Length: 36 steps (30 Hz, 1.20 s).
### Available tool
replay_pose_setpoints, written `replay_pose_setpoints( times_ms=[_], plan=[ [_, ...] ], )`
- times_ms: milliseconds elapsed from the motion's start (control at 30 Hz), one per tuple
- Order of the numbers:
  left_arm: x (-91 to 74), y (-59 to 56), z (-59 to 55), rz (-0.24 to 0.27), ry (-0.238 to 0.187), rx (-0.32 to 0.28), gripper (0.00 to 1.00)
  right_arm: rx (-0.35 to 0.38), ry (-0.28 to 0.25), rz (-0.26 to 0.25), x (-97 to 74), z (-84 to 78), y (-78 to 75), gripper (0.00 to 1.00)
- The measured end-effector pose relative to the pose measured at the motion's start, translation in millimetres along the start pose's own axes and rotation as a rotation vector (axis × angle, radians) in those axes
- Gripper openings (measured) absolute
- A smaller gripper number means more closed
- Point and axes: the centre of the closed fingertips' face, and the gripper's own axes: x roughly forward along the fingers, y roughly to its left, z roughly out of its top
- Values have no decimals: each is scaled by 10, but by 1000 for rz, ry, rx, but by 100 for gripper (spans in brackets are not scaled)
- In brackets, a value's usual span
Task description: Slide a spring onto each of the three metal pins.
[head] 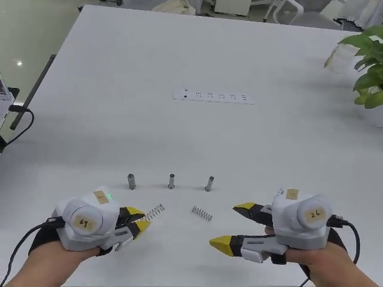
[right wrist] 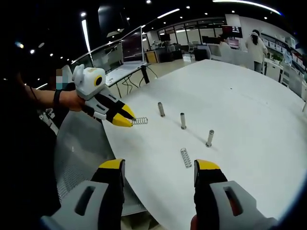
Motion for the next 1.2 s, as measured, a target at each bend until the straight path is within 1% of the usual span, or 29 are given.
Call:
replay_pose_setpoints(
  times_ms=[167,300,567,667,767,933,1200],
  plan=[
    [-16,-100,114,-19,-18,29,2,-10,-7,29,50,47,69,53],
    [-19,-155,163,-30,-26,44,2,-18,-8,45,72,69,112,52],
    [-26,-249,201,-51,-30,69,2,-26,-3,73,110,62,183,50],
    [-28,-296,217,-62,-30,80,2,-36,11,85,143,30,216,49],
    [-25,-373,244,-80,-29,102,2,-40,12,104,166,35,268,48],
    [-25,-483,303,-107,-40,121,2,-50,11,127,196,63,325,46],
    [6,-689,329,-154,-35,169,2,-66,4,151,229,114,381,40]
  ],
)
